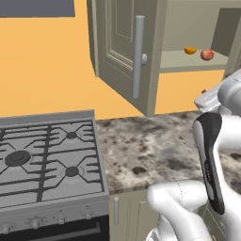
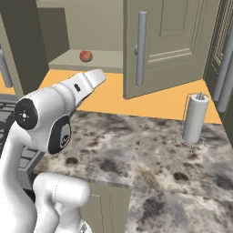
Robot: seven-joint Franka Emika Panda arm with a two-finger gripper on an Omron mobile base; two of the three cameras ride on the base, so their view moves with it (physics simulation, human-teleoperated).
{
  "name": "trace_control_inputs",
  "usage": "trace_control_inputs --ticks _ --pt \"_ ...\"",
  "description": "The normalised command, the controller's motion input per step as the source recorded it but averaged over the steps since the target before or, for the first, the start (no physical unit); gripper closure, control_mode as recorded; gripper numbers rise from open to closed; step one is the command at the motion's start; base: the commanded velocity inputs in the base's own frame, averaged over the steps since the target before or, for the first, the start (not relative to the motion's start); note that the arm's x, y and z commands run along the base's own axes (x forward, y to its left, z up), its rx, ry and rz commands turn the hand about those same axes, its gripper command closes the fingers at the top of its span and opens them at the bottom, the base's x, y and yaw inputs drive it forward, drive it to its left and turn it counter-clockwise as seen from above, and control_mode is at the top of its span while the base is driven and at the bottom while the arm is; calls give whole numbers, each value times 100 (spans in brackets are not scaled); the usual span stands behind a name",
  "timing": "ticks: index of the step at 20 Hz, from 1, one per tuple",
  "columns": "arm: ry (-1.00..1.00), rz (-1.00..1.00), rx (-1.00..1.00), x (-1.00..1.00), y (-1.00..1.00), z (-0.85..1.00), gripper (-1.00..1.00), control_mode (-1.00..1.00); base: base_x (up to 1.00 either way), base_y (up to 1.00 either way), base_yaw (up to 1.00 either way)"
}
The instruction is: Open the cabinet. Pick the peach and peach from the cabinet and place them into the bowl. Then close the cabinet.
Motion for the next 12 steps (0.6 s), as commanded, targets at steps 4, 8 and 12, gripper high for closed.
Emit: trace_control_inputs --ticks 4,8,12 --pt "0 -8 -15 4 21 16 -100 -100 0 0 0" --pt "10 -22 -13 38 16 0 -100 -100 0 0 0" --pt "24 -5 -2 74 0 0 -100 -100 0 0 0"
